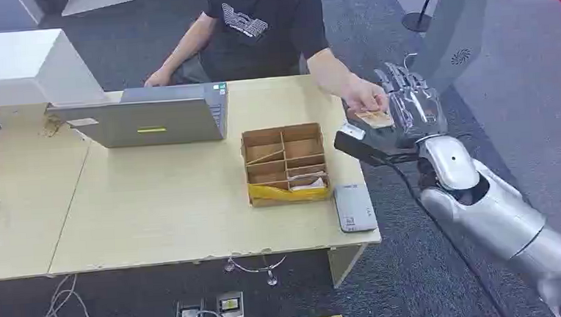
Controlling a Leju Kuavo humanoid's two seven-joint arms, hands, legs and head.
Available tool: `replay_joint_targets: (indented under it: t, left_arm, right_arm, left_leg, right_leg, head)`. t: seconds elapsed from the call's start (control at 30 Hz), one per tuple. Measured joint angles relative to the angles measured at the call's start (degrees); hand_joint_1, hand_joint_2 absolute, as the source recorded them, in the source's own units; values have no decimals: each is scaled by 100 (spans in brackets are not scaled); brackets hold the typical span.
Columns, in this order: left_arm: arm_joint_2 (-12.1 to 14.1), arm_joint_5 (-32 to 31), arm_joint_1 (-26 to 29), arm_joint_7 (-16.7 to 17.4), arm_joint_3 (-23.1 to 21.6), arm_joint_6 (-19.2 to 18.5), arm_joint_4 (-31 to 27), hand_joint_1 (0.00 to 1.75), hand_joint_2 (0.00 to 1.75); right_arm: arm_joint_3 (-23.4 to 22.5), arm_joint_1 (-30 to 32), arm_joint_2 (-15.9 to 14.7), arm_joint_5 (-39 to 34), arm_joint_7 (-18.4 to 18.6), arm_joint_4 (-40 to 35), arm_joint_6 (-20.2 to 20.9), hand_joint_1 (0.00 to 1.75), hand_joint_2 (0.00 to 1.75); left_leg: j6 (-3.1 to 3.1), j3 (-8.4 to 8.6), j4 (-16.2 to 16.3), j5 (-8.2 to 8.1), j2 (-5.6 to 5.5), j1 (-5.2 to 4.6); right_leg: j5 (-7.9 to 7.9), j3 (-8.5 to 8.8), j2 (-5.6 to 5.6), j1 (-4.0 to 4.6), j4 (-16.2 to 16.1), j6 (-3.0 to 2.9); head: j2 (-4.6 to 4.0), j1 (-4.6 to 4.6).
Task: Pass the card to the sensor for recognition and then transmit it.
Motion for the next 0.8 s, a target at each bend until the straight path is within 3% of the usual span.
replay_joint_targets:
  t: [0.2,0.23,0.8]
  left_arm:
    - [0,2,2,70,2,59,0,0,0]
    - [0,2,2,70,2,72,0,0,0]
    - [-20,190,3,-50,2,192,0,0,0]
  right_arm:
    - [0,-16,240,-118,-107,312,-31,0,175]
    - [0,-20,271,-129,-122,347,-29,175,175]
    - [138,-146,616,-267,-286,745,138,175,175]
  left_leg:
    - [0,1,0,0,0,1]
    - [-1,0,0,0,0,1]
    - [0,1,0,1,1,1]
  right_leg:
    - [0,-1,1,0,0,0]
    - [0,-1,0,1,0,0]
    - [0,-1,1,1,0,0]
  head:
    - [0,-2]
    - [0,2]
    - [0,4]
